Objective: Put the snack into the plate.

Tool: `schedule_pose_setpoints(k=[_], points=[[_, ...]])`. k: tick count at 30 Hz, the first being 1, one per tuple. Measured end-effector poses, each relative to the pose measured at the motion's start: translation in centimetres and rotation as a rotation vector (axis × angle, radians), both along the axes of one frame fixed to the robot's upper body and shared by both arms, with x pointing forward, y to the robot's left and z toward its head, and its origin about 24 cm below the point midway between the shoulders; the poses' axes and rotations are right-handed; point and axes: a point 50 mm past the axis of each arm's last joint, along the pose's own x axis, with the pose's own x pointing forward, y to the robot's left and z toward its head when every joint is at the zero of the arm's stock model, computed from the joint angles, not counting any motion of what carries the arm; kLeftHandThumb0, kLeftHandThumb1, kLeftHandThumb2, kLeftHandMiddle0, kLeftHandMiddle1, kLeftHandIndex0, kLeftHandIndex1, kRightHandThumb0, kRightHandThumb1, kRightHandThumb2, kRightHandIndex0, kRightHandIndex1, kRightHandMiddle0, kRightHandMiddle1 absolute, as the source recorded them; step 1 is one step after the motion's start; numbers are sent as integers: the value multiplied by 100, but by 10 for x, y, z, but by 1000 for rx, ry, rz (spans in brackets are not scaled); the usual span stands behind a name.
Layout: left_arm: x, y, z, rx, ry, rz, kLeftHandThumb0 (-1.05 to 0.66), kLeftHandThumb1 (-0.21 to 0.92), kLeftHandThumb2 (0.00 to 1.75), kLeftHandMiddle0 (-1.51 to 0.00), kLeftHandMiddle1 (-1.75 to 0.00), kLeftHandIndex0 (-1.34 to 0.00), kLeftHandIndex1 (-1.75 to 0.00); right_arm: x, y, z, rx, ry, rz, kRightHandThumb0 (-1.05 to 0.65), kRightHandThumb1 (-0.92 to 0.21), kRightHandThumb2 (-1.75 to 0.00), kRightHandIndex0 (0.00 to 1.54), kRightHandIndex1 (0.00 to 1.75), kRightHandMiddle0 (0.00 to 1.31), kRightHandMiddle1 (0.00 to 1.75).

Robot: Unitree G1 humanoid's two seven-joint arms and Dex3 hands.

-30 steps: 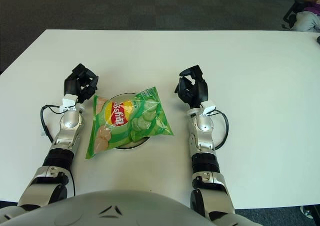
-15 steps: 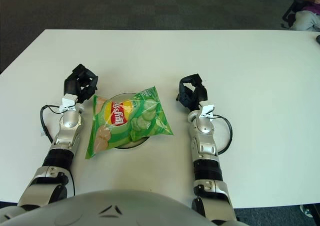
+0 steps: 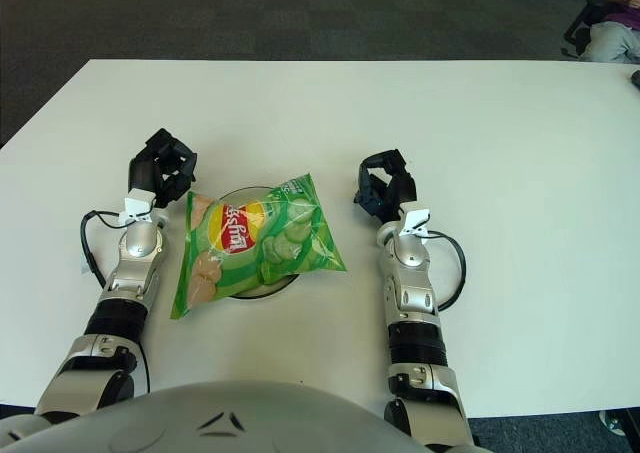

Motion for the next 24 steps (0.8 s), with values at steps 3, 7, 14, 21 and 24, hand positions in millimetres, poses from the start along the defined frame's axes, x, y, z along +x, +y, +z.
schedule_pose_setpoints(k=[3,7,14,21,24], points=[[0,0,0,0,2,-1,-23,92,32,-98,-175,-76,-175,0,0,0,-2,0,-1,-38,-70,-81,89,175,34,175],[0,0,-1,-2,6,-4,-23,92,32,-98,-175,-76,-175,-1,0,0,-5,0,-2,-38,-70,-82,89,175,34,175],[0,0,-1,-11,17,-8,-23,92,32,-98,-175,-76,-175,-1,0,0,-8,0,-3,-38,-70,-82,89,175,34,175],[-1,1,-7,-57,76,-32,-23,92,32,-99,-175,-76,-175,-1,0,0,-14,0,-3,-38,-69,-83,90,175,35,175],[-3,1,-10,-102,115,-52,-23,92,32,-98,-175,-75,-175,-1,0,0,-15,1,-2,-38,-69,-83,90,175,35,175]])
